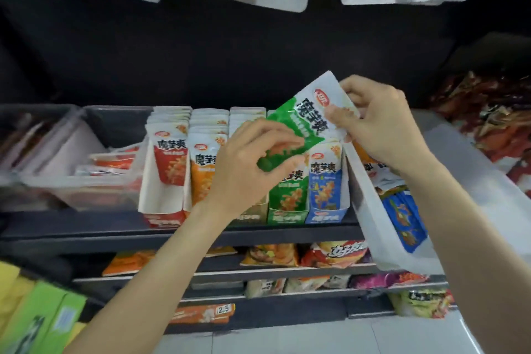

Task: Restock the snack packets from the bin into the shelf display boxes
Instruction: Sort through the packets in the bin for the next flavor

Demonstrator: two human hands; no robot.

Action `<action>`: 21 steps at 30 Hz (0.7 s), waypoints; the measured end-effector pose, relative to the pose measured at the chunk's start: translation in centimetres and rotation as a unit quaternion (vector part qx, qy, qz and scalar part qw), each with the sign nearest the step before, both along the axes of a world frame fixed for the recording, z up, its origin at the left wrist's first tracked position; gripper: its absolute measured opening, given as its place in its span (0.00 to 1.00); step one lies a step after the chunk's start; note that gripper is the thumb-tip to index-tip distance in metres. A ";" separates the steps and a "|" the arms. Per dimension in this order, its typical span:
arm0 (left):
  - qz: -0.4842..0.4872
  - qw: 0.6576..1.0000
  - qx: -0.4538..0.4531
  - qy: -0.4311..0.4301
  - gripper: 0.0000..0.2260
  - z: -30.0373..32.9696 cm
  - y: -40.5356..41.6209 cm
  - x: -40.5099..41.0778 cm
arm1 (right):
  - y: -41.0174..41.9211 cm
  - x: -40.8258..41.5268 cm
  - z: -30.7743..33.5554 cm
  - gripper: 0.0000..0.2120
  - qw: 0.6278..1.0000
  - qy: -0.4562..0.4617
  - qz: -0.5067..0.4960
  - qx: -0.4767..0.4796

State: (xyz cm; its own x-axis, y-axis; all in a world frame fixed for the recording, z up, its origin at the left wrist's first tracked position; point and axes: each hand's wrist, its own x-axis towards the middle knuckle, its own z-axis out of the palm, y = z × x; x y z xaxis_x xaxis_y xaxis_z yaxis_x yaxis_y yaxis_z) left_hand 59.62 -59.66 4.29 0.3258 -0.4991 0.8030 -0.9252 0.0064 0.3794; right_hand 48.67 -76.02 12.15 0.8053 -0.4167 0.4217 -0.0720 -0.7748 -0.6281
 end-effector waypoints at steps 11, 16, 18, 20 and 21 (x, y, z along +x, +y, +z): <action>-0.060 0.958 0.209 0.185 0.17 -2.2 1.2 2.8 | 3.1 0.3 -3.0 0.08 0.963 0.023 -0.066 -0.261; -0.075 0.956 0.222 0.176 0.14 -2.6 0.3 2.2 | 2.2 -0.3 -2.9 0.07 0.955 0.036 -0.067 -0.286; -0.067 0.957 0.233 0.158 0.13 -2.7 0.0 2.1 | 2.1 -0.1 -3.2 0.07 0.955 0.039 -0.069 -0.287; -0.043 0.959 0.241 0.139 0.13 -3.0 -0.4 2.2 | 2.1 0.4 -3.9 0.08 0.953 0.056 -0.060 -0.290; -0.026 0.961 0.243 0.128 0.14 -3.1 -0.5 2.3 | 2.2 0.7 -4.4 0.07 0.952 0.073 -0.054 -0.292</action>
